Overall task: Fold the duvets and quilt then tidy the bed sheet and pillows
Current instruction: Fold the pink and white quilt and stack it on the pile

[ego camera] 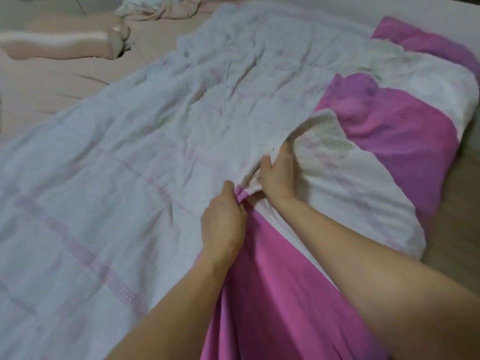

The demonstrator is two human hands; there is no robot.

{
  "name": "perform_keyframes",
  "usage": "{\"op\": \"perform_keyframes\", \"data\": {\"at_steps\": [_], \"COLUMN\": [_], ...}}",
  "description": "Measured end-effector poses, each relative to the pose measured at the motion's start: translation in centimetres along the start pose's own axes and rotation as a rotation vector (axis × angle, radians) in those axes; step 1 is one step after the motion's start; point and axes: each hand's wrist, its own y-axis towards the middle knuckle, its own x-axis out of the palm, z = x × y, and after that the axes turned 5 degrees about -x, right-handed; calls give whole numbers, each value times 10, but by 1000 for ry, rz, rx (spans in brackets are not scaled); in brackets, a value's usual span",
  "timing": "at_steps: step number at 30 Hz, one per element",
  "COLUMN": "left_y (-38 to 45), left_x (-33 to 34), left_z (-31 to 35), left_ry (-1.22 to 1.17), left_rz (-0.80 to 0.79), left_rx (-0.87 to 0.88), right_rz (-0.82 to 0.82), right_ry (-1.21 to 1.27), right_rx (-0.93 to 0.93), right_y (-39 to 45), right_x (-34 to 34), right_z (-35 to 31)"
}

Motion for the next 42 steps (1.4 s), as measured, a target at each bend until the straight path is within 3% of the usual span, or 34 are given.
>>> {"op": "perform_keyframes", "data": {"at_steps": [2,4,6,8,10,13,22,26,29,32,35,37,40,42], "left_y": [12,13,18,28,41,64,179,244,274,289,288,293,308,321], "left_x": [3,14,23,25,26,36,94,157,206,243,257,263,262,250], "left_z": [-24,-46,-51,-39,-18,18,165,225,264,285,291,296,311,322], "left_ry": [246,460,442,308,222,282,291,302,304,355,516,528,233,4], "left_rz": [-137,-424,-563,-521,-486,-525,-376,-458,-477,-323,-202,-213,-349,-245], "left_rx": [-21,-90,-147,-146,-132,-116,66,97,85,38,-24,-31,26,129], "right_rz": [-213,-498,-580,-532,-384,-218,-203,-229,-293,-352,-326,-222,-36,87], "right_ry": [-191,-378,-336,-310,-340,-337,-457,-635,-769,-701,-580,-459,-259,-182], "right_rx": [61,191,174,92,69,129,139,109,298,519,460,377,241,174], "right_y": [-6,-20,-20,-7,11,52,244,333,386,413,416,419,429,443], "right_x": [18,25,16,-1,-24,-61,-99,-99,-106,-106,-105,-109,-117,-118], "right_z": [10,29,37,36,37,43,85,123,156,189,212,212,196,179]}}
